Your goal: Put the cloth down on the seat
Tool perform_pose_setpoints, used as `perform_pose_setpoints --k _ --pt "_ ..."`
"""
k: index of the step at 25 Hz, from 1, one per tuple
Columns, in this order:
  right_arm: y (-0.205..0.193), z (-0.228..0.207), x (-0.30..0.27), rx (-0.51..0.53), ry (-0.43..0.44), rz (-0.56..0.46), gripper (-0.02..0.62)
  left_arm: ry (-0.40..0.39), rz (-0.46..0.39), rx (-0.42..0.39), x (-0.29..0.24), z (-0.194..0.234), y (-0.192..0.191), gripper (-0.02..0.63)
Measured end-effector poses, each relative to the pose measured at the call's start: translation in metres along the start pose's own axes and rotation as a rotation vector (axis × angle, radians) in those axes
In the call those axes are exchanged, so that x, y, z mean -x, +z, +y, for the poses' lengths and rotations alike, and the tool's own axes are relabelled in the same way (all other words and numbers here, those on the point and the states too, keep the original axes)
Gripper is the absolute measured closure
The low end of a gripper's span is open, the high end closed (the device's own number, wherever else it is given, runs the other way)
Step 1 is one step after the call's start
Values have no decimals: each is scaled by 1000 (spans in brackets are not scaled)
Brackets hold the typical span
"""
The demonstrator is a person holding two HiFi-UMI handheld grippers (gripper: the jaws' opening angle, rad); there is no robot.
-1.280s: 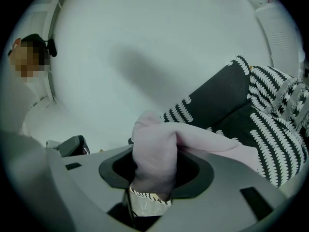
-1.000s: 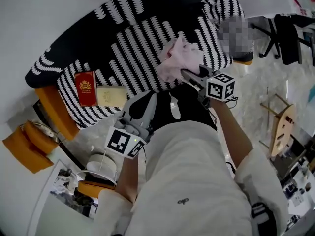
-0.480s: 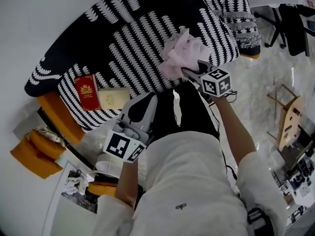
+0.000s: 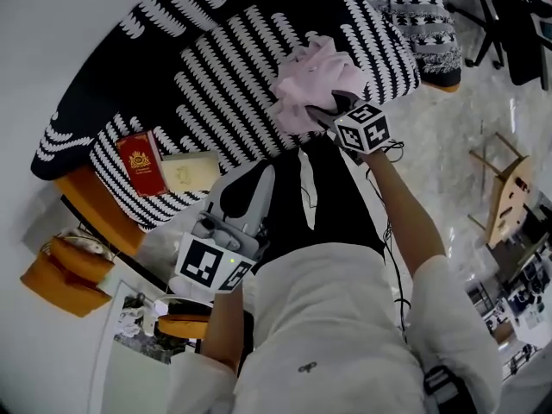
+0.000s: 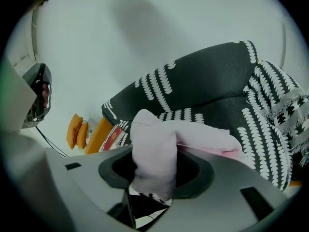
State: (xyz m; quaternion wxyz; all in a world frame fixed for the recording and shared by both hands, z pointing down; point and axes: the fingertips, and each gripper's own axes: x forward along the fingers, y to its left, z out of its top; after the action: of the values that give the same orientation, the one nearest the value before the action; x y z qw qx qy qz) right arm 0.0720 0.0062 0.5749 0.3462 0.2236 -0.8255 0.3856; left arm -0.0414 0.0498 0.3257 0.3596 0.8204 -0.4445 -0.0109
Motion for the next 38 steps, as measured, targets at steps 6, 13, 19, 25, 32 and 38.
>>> perform_pose_setpoints --k 6,13,19,25,32,38 --pt "-14 -20 -27 29 -22 49 397 -15 19 28 -17 1 -13 594" --pt "-32 -45 -48 25 -53 76 395 -32 45 21 -31 6 -25 594" --pt "-43 -57 -73 -1 -50 96 393 -33 61 26 -36 20 -37 594" --pt "-58 -70 -92 -3 -77 108 391 -24 73 42 -40 27 -56 594" --pt "-76 -81 -115 -6 -136 123 388 -8 85 72 -36 40 -74 594" --pt "-88 -98 -132 -33 -180 132 388 6 98 87 -37 42 -87 594"
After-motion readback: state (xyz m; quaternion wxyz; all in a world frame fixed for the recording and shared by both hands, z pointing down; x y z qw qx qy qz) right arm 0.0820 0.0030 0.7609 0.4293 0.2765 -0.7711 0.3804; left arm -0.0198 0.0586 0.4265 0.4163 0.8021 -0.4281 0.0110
